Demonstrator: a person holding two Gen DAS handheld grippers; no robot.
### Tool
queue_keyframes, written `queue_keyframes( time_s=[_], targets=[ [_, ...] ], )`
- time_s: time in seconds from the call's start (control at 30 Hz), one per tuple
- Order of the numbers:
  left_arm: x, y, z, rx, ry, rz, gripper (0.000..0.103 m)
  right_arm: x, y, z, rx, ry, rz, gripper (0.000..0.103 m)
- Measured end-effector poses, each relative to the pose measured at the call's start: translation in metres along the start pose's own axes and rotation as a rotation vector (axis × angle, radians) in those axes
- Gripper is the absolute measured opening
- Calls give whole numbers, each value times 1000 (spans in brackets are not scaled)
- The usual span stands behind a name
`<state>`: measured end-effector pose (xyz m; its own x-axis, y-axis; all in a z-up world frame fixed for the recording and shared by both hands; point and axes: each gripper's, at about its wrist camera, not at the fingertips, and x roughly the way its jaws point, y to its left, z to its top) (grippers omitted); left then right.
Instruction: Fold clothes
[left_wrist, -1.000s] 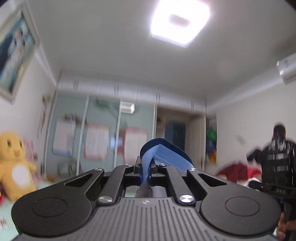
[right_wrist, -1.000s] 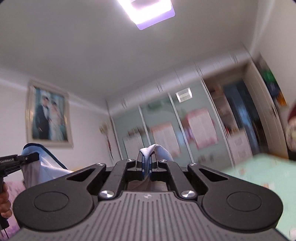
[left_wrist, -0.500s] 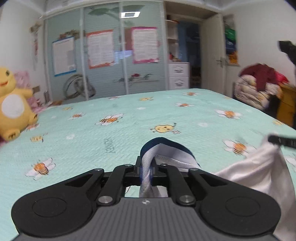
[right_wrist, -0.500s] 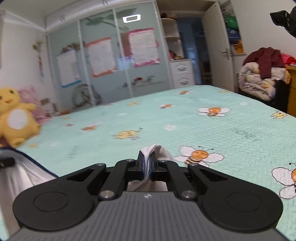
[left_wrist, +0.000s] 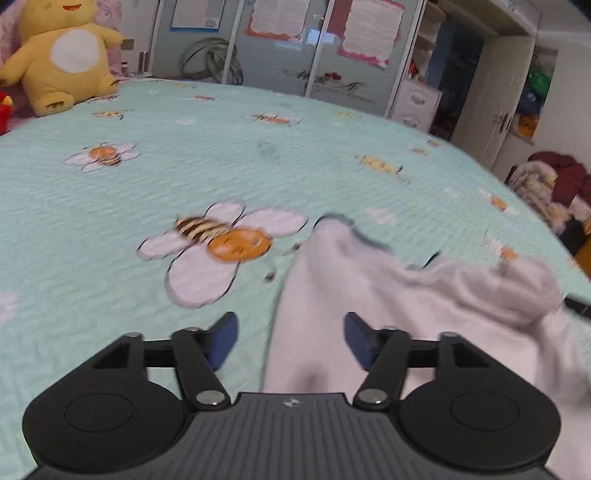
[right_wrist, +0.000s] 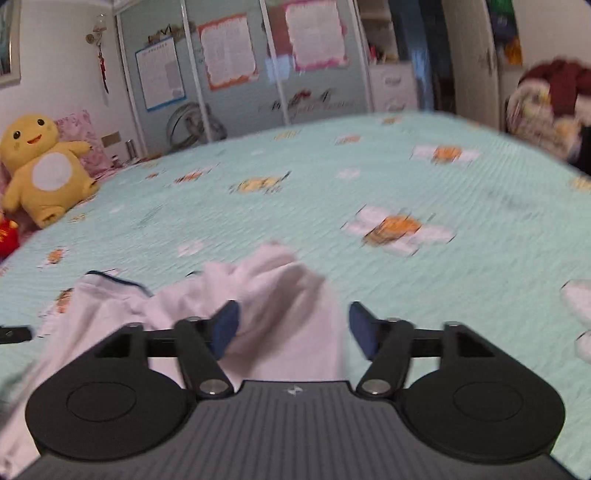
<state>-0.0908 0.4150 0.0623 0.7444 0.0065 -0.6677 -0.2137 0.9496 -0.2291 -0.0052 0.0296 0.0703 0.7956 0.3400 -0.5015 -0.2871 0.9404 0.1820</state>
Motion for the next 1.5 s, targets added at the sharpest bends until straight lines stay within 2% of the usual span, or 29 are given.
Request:
queue_keyframes(
  time_s=[0.03, 0.07, 0.17, 0.23, 0.27, 0.3, 0.33, 0.37, 0.4, 0.5, 0.67, 0.7, 0.73, 0.77, 0.8, 0.87, 0.97, 1.03, 1.13, 1.2, 1.37, 1.43, 1.5],
  targets=[
    [5, -1, -2, 2, 19, 0, 73, 1, -3, 0, -10, -12, -14, 72],
    [11, -2, -5, 4, 38, 1, 73, 15, -10, 1, -1, 13, -15, 73],
    [26, -6, -8, 7, 80, -14, 68, 49, -11, -7, 1, 126, 2, 73],
    [33, -9, -4, 2, 85, -48, 30, 65, -7, -15, -20, 173, 18, 71],
    [36, -11, -2, 0, 88, -65, 4, 69, -1, -16, -49, 171, 27, 63],
    [40, -13, 0, -3, 91, -82, 4, 74, 5, -17, -79, 168, 36, 46],
    [43, -14, 3, -5, 94, -100, 4, 77, 10, -13, -98, 162, 32, 35],
    [44, -17, 7, 26, 75, -78, 4, 79, 16, -8, -116, 155, 28, 14],
    [44, -19, 15, 55, 46, -49, 4, 81, 21, -3, -134, 149, 24, 6],
    [43, -23, 48, 124, -52, 32, 3, 88, 34, 16, -185, 112, -1, 5],
    [31, -46, 114, 263, -317, 188, 4, 87, 43, 69, -143, -94, -106, 4],
    [28, -50, 125, 282, -373, 213, 6, 89, 44, 78, -128, -129, -124, 6],
    [31, -54, 130, 313, -391, 247, 9, 94, 43, 83, -120, -123, -134, 9],
    [36, -57, 135, 345, -405, 283, 16, 100, 41, 88, -114, -114, -144, 21],
    [41, -54, 134, 344, -369, 313, 33, 105, 40, 92, -107, -104, -153, 36],
    [52, -46, 130, 332, -284, 372, 56, 109, 32, 90, -90, -32, -145, 48],
    [43, -10, 99, 202, -229, 331, 56, 86, 13, 69, -61, 7, -76, 49],
    [23, 14, 71, 76, -198, 280, 55, 58, -2, 50, -22, 29, -31, 49],
    [-13, 35, 23, -47, -160, 191, 55, 5, -23, 14, 34, 45, 12, 49],
    [-37, 27, -9, -36, -139, 158, 55, -29, -29, -11, 41, 52, 18, 49],
    [-83, -20, -74, 42, -42, 53, 55, -89, -17, -63, -25, 137, -65, 50],
    [-97, -41, -97, 61, 2, -19, 57, -106, -21, -81, 28, 160, -78, 55],
    [-102, -57, -115, 52, 35, -51, 60, -115, -31, -94, 125, 177, -74, 57]
  ],
)
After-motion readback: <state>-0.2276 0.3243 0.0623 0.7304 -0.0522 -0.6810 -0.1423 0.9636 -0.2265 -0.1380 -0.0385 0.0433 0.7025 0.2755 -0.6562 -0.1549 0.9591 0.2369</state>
